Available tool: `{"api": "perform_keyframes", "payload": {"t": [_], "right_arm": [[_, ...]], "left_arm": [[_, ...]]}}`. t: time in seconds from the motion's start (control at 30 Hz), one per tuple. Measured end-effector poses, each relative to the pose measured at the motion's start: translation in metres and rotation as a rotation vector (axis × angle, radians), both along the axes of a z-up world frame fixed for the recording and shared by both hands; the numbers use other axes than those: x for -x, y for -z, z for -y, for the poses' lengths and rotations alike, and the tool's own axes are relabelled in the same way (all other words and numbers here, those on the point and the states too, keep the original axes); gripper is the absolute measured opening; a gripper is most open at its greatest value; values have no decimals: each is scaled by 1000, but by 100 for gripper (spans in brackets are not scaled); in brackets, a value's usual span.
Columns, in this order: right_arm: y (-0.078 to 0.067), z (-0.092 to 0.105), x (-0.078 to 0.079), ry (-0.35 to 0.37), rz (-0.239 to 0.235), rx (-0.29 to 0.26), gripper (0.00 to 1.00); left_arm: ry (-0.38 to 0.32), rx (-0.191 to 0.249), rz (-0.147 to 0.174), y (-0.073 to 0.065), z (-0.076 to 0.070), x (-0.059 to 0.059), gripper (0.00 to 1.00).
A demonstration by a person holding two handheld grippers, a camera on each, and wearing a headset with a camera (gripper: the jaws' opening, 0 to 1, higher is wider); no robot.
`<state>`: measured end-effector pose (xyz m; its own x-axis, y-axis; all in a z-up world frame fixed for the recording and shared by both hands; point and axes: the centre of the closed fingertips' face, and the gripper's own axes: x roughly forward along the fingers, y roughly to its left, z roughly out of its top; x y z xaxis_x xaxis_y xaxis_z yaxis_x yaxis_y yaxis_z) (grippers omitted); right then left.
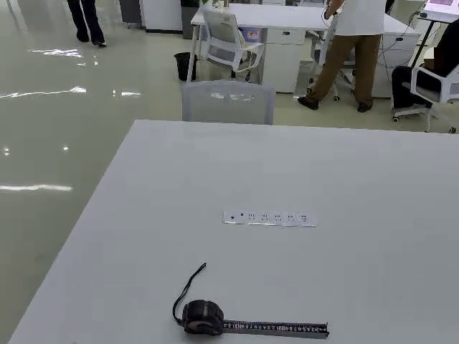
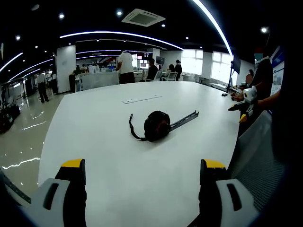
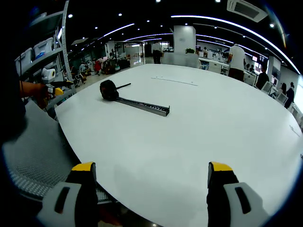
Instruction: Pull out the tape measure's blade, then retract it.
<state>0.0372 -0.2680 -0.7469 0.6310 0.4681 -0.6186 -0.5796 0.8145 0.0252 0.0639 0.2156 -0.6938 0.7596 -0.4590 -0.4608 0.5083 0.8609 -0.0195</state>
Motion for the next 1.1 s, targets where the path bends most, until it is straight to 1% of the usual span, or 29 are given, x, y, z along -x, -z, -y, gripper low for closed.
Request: {"api": "perform_keyframes", "payload": {"t": [0.1, 0.17, 0.2, 0.27, 0.33, 0.4, 0.5, 0.57, 0.6, 0.63, 0.67, 0.73, 0.8, 0.87, 0.9, 1.0, 1.1], "right_arm": [[-1, 0, -3, -7, 9, 2, 100], [-3, -3, -5, -20, 23, 7, 100], [-4, -4, -7, -26, 24, 7, 100], [-7, -7, -9, -36, 30, 19, 100], [-8, -8, -12, -47, 38, 29, 100], [-7, -9, -17, -61, 42, 33, 100], [-5, -11, -23, -91, 41, 59, 100], [-4, -13, -28, -114, 39, 76, 100], [-4, -13, -30, -117, 39, 79, 100], [-3, -15, -33, -138, 38, 92, 100], [-2, -16, -34, -155, 35, 102, 99], [-2, -19, -37, -170, 33, 112, 99], [-3, -21, -42, -178, 30, 112, 99], [-4, -22, -44, -186, 28, 116, 98], [-4, -22, -46, -192, 29, 119, 98], [-5, -22, -53, -207, 26, 131, 97], [-4, -21, -59, -234, 27, 152, 97]], "left_arm": [[5, 8, 2, 6, 5, -1, 99], [10, -41, -5, 15, 2, -1, 98], [6, -42, -3, 16, 2, -2, 97], [5, -33, 4, 14, 6, -3, 96], [13, -39, 10, 16, 7, -5, 95], [7, -36, 14, 17, 8, -10, 98], [-1, -23, 5, 15, 14, -15, 99], [-3, -6, -9, 16, 20, -18, 99], [-6, -11, -15, 17, 21, -20, 99], [-20, -34, -21, 19, 21, -22, 99], [-30, -37, -21, 19, 21, -25, 99], [-44, -34, -8, 19, 24, -29, 99], [-50, -41, 5, 16, 29, -31, 99], [-49, -47, 10, 16, 33, -33, 99], [-50, -52, 8, 15, 37, -33, 99], [-47, -38, 0, 18, 44, -35, 99], [-55, -36, -9, 23, 46, -40, 99]]}}
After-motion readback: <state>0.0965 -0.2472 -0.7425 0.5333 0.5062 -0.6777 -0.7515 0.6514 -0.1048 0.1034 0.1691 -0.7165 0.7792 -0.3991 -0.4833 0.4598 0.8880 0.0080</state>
